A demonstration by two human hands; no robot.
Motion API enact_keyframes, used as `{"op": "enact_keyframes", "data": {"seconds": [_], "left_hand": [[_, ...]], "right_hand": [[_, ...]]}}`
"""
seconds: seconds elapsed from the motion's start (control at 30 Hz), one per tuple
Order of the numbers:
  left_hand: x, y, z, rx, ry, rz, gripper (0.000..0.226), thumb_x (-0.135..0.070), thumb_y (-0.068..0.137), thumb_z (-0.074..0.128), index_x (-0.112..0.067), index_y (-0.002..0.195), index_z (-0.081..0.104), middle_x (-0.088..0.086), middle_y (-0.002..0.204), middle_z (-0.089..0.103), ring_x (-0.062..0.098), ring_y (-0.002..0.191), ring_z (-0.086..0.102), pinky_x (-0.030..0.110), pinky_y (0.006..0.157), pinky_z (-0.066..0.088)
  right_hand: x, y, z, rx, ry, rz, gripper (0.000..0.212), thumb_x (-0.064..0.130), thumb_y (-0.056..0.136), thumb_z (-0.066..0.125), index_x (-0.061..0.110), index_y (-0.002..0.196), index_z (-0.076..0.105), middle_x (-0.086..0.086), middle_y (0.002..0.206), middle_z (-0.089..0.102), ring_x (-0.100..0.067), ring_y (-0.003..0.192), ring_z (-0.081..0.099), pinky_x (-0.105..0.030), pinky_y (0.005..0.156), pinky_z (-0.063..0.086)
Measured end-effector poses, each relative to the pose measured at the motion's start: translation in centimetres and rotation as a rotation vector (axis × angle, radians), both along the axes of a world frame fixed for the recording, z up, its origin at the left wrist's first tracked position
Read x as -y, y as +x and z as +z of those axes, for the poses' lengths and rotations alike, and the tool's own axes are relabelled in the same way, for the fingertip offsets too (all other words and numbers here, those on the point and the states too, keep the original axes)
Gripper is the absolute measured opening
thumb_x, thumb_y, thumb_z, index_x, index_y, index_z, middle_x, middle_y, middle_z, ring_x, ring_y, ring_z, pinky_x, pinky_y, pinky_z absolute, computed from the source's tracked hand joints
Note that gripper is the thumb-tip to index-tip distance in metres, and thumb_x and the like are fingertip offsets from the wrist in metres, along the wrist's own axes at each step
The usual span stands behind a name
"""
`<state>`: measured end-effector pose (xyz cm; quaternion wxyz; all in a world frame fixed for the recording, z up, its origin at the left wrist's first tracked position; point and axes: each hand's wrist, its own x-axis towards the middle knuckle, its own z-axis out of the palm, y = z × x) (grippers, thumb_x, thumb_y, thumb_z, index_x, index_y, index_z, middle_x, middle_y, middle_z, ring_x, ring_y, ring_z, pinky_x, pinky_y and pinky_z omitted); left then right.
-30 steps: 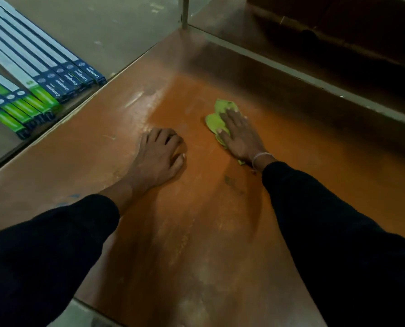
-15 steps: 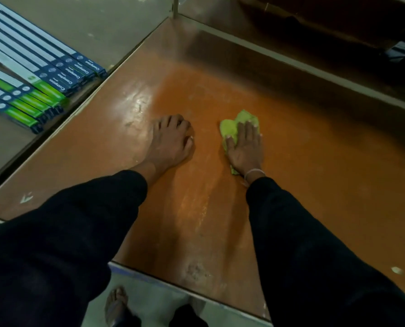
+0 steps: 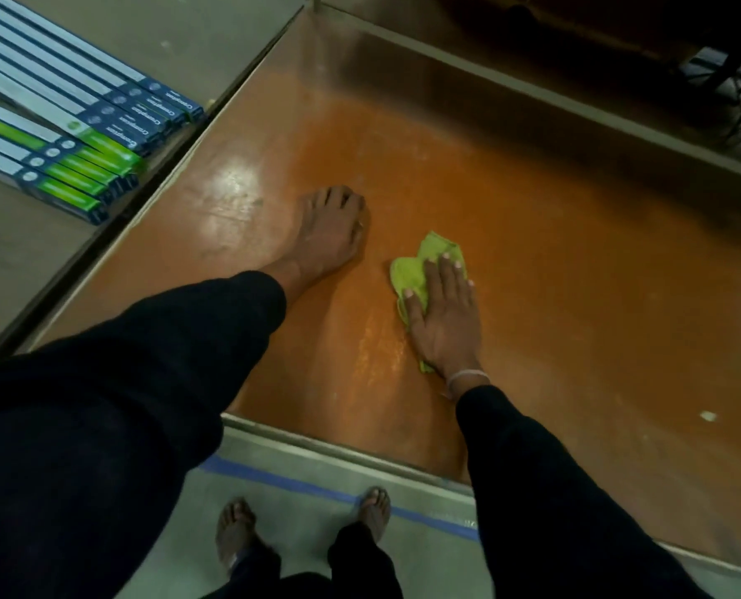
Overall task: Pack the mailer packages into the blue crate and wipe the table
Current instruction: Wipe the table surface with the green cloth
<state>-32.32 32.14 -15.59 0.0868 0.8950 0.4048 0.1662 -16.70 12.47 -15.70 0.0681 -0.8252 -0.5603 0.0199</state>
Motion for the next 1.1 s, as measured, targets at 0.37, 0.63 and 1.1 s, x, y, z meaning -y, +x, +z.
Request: {"op": "enact_keyframes", "data": {"seconds": [0.37, 0.63, 1.1], "left_hand": [[-2.5, -7.9, -0.3, -0.048, 0.086, -0.066, 0.045, -0.041, 0.098, 0.036, -0.01, 0.126, 0.051, 0.018, 0.131, 0.048, 0.039, 0.119, 0.043, 0.052, 0.096, 0.035], [-2.3, -9.8, -0.3, -0.01, 0.066, -0.017, 0.044, -0.041, 0.098, 0.037, -0.009, 0.124, 0.053, 0.017, 0.129, 0.049, 0.039, 0.119, 0.044, 0.051, 0.096, 0.037], [-2.3, -10.1, -0.1, 0.003, 0.035, -0.006, 0.043, -0.041, 0.095, 0.04, -0.013, 0.123, 0.055, 0.014, 0.13, 0.05, 0.036, 0.12, 0.045, 0.049, 0.097, 0.037]], "right_hand": [[6.8, -6.5, 0.4, -0.013, 0.065, -0.066, 0.064, 0.053, 0.105, 0.027, 0.018, 0.158, 0.026, -0.004, 0.167, 0.016, -0.02, 0.155, 0.007, -0.047, 0.124, 0.013], [8.6, -10.9, 0.9, -0.006, 0.021, 0.369, 0.064, 0.049, 0.105, 0.034, 0.019, 0.16, 0.02, -0.002, 0.168, 0.008, -0.018, 0.156, 0.001, -0.046, 0.124, 0.013], [3.0, -8.2, 0.4, 0.017, 0.043, 0.257, 0.063, 0.05, 0.105, 0.032, 0.02, 0.159, 0.023, -0.004, 0.167, 0.015, -0.02, 0.155, 0.009, -0.046, 0.124, 0.015]]}}
